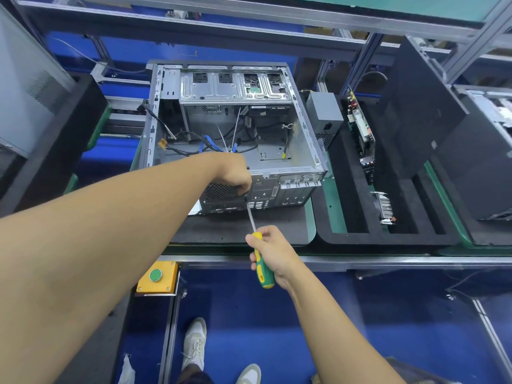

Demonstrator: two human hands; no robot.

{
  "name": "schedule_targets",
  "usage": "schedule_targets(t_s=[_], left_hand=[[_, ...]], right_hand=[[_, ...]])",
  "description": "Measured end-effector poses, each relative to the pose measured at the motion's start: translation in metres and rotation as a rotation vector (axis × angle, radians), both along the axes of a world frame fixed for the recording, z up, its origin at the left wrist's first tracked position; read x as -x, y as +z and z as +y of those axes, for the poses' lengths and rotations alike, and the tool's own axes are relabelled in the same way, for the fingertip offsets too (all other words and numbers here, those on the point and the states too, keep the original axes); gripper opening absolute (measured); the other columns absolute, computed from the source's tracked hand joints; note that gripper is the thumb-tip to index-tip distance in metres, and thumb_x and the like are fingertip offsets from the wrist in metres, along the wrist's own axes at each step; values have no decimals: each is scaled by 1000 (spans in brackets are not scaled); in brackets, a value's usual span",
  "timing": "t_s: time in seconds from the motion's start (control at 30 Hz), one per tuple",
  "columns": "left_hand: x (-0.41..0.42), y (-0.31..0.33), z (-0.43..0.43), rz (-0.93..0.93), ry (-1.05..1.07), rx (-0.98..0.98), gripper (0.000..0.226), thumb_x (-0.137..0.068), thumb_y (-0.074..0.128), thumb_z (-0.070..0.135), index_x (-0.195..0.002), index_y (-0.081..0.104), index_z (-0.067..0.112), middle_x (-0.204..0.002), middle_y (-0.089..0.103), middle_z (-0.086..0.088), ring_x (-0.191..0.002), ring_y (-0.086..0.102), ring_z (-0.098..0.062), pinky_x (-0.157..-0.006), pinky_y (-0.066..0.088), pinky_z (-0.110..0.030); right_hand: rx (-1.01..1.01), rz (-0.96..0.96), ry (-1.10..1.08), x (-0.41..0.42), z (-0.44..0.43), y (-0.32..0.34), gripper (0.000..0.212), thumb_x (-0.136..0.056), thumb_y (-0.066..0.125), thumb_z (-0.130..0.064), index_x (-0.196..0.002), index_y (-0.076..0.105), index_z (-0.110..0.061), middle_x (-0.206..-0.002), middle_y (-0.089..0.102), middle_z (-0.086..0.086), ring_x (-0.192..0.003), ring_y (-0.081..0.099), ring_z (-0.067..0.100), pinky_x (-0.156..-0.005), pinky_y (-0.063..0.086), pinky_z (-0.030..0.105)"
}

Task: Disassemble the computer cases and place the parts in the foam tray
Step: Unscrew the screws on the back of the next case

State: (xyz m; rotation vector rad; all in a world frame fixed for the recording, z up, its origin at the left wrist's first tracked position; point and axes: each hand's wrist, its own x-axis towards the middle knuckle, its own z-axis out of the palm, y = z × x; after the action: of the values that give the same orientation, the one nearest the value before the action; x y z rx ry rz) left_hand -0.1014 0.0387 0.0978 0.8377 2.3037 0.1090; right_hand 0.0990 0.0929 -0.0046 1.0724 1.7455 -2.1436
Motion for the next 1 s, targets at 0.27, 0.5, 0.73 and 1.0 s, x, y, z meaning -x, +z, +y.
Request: schedule_targets(t_s=[0.27,0.5,0.73,1.0], left_hand=[[0,-2,0,-7,3,-12,17,-72,71,24,-69,59,13,-72,54,-2,-59,48,-18,-52,34,-25],[1,-2,-1,-2,-8,-17,17,-71,71,24,-65,58,13,-71,54,-2,-59,48,-20,-53,34,-25],[1,-3,-1,-14,-4,-21,17,-68,71,23,-62,58,14,-71,54,-2,-59,49,-20,-53,35,-26],[1,-3,-1,-23,0,-32,16,-67,71,21,-62,58,14,-69,55,-3,-58,50,-21,-53,35,-25]], right_hand=[[75,12,38,0,4,2,16,-100,56,-21,-96,59,-6,-85,69,9,-60,57,16,-59,54,32],[78,-5,17,1,2,2,25,-99,59,-33,-100,53,-9,-86,62,9,-56,56,16,-55,52,33],[137,3,-58,1,-1,2,18,-101,50,-14,-107,62,-2,-88,68,15,-65,60,20,-64,57,34],[19,40,-55,3,-3,-5,16,-98,63,-17,-104,49,-11,-96,58,10,-67,65,19,-64,59,34]])
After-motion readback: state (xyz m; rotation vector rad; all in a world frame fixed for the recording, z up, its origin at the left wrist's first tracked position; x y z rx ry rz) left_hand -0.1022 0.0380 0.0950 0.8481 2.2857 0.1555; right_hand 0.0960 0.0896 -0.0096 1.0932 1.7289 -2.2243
